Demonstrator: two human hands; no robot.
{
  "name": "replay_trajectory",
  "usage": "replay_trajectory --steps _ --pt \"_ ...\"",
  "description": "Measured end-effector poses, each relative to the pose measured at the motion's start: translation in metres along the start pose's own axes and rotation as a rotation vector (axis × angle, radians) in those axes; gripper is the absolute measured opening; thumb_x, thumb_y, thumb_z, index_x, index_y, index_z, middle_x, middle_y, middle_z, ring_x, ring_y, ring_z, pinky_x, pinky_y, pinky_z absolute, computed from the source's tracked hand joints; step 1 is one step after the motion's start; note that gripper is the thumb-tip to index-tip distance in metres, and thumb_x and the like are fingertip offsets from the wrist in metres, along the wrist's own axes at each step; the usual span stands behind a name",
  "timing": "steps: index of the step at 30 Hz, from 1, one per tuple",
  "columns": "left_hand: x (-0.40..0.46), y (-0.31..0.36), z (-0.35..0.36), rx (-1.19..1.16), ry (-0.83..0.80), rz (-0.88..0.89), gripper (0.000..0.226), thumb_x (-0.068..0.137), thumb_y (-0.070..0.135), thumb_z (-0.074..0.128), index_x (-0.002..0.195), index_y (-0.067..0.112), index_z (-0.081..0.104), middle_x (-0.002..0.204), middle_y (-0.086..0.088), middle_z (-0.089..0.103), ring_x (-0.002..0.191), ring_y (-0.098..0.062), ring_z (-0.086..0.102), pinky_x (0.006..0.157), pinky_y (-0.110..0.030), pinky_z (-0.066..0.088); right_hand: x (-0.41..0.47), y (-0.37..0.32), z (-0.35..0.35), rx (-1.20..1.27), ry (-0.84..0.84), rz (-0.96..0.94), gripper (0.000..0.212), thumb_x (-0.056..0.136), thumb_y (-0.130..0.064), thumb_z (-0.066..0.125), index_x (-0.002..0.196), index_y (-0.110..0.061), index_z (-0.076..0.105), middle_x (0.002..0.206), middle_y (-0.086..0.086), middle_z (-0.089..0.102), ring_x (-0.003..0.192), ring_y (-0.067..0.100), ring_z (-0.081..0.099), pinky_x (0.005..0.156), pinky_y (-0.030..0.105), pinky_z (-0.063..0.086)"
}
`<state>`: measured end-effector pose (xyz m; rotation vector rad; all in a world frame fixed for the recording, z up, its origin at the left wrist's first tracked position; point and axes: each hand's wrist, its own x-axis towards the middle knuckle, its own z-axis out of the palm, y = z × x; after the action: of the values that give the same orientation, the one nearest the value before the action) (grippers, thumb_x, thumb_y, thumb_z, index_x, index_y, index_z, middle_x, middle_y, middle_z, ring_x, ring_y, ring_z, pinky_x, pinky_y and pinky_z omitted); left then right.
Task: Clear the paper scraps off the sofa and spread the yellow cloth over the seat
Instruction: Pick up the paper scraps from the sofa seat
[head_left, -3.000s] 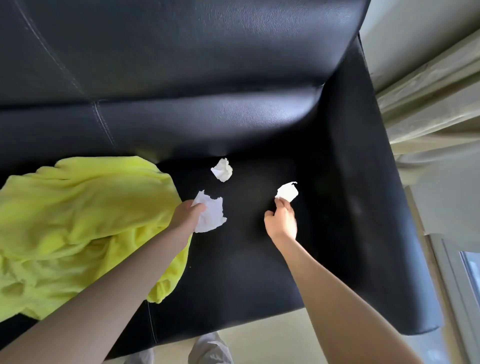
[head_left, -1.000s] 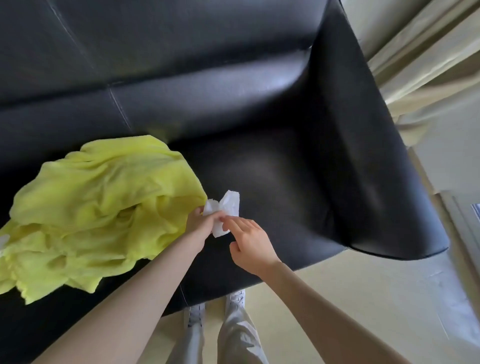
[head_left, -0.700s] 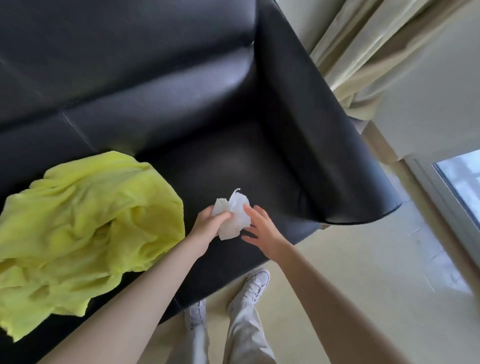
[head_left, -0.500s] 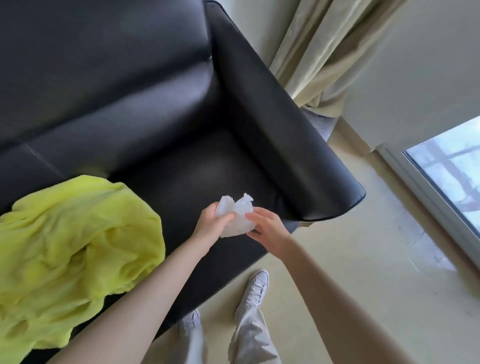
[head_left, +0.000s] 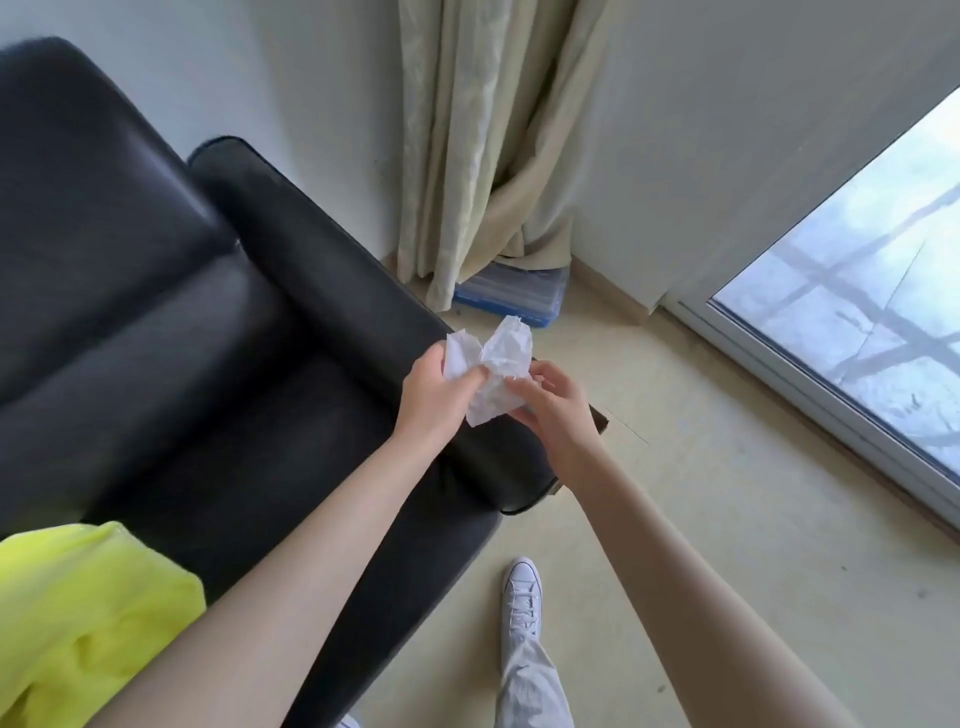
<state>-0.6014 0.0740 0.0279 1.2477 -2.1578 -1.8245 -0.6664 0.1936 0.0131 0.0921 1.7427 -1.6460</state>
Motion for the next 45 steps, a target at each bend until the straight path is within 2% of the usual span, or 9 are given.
replay_trajectory --steps 6,9,16,22,27,30,36,38,45 --pt "0.042 0.02 0.105 0.22 -0.042 0.009 0.036 0.083 0.031 0.063 0.113 0.012 0.056 0.107 -0.001 0.063 0.097 -0.02 0.061 0.078 -0.032 0.051 0.051 -0.003 -0.091 0.09 0.062 0.168 0.02 0.088 -0.012 0.057 0.107 -0.004 0.058 0.1 0.015 0.061 0.087 0.023 0.063 0.072 0.029 0.055" --pt "0.069 0.009 0.155 0.206 -0.081 -0.169 0.042 0.083 0.027 0.064 0.121 0.014 0.052 0.115 -0.003 0.061 0.101 -0.021 0.06 0.078 -0.03 0.048 0.081 0.013 -0.128 0.08 0.122 0.273 0.019 0.089 -0.01 0.056 0.108 -0.007 0.056 0.095 0.011 0.058 0.084 0.02 0.058 0.079 0.03 0.053" --pt "0.117 -0.053 0.212 0.439 -0.078 -0.436 0.036 0.092 0.021 0.056 0.125 0.008 0.05 0.125 -0.01 0.059 0.111 -0.028 0.059 0.075 -0.027 0.041 0.131 0.072 -0.167 -0.014 0.116 0.496 0.012 0.089 -0.001 0.048 0.086 -0.009 0.056 0.064 0.003 0.042 0.055 0.011 0.038 0.062 0.022 0.038" --pt "0.148 -0.073 0.226 0.647 -0.152 -0.419 0.032 0.091 0.014 0.055 0.122 0.009 0.052 0.123 -0.009 0.06 0.11 -0.027 0.06 0.073 -0.027 0.041 0.164 0.1 -0.17 -0.072 0.169 0.55 0.01 0.091 -0.001 0.051 0.093 -0.008 0.057 0.066 0.003 0.05 0.057 0.011 0.046 0.061 0.021 0.045" --pt "0.16 -0.075 0.225 0.704 -0.111 -0.468 0.049 0.091 0.012 0.056 0.136 0.009 0.038 0.135 -0.013 0.051 0.12 -0.029 0.054 0.092 -0.034 0.048 0.178 0.108 -0.167 -0.196 0.152 0.664 0.013 0.091 -0.01 0.051 0.101 -0.005 0.057 0.088 0.011 0.056 0.064 0.016 0.055 0.065 0.026 0.051" --pt "0.163 -0.071 0.215 0.695 -0.144 -0.459 0.051 0.092 0.013 0.054 0.14 0.01 0.037 0.138 -0.009 0.049 0.12 -0.028 0.054 0.089 -0.032 0.048 0.178 0.108 -0.166 -0.256 0.167 0.641 0.009 0.092 -0.007 0.048 0.097 -0.003 0.054 0.091 0.013 0.054 0.064 0.017 0.055 0.063 0.026 0.05" --pt "0.167 -0.054 0.172 0.637 -0.149 -0.243 0.039 0.094 0.016 0.049 0.133 0.017 0.047 0.136 -0.002 0.053 0.119 -0.023 0.054 0.092 -0.03 0.046 0.177 0.093 -0.149 -0.353 0.117 0.631 0.03 0.095 -0.005 0.042 0.124 -0.001 0.047 0.085 0.01 0.058 0.066 0.017 0.057 0.064 0.026 0.047" --pt "0.161 -0.042 0.148 0.623 -0.097 -0.113 0.033 0.094 0.016 0.049 0.128 0.018 0.051 0.13 0.0 0.057 0.112 -0.021 0.058 0.082 -0.027 0.046 0.174 0.083 -0.128 -0.404 0.09 0.61 0.038 0.096 -0.007 0.042 0.133 0.0 0.043 0.093 0.011 0.061 0.071 0.018 0.059 0.06 0.025 0.045" --pt "0.122 -0.011 0.042 0.55 0.206 0.353 0.023 0.093 0.015 0.052 0.116 0.02 0.054 0.114 0.006 0.061 0.099 -0.012 0.06 0.08 -0.034 0.054 0.17 0.038 -0.037 -0.465 0.071 0.365 0.022 0.096 -0.009 0.044 0.115 -0.005 0.055 0.081 0.008 0.064 0.065 0.016 0.06 0.05 0.022 0.045"
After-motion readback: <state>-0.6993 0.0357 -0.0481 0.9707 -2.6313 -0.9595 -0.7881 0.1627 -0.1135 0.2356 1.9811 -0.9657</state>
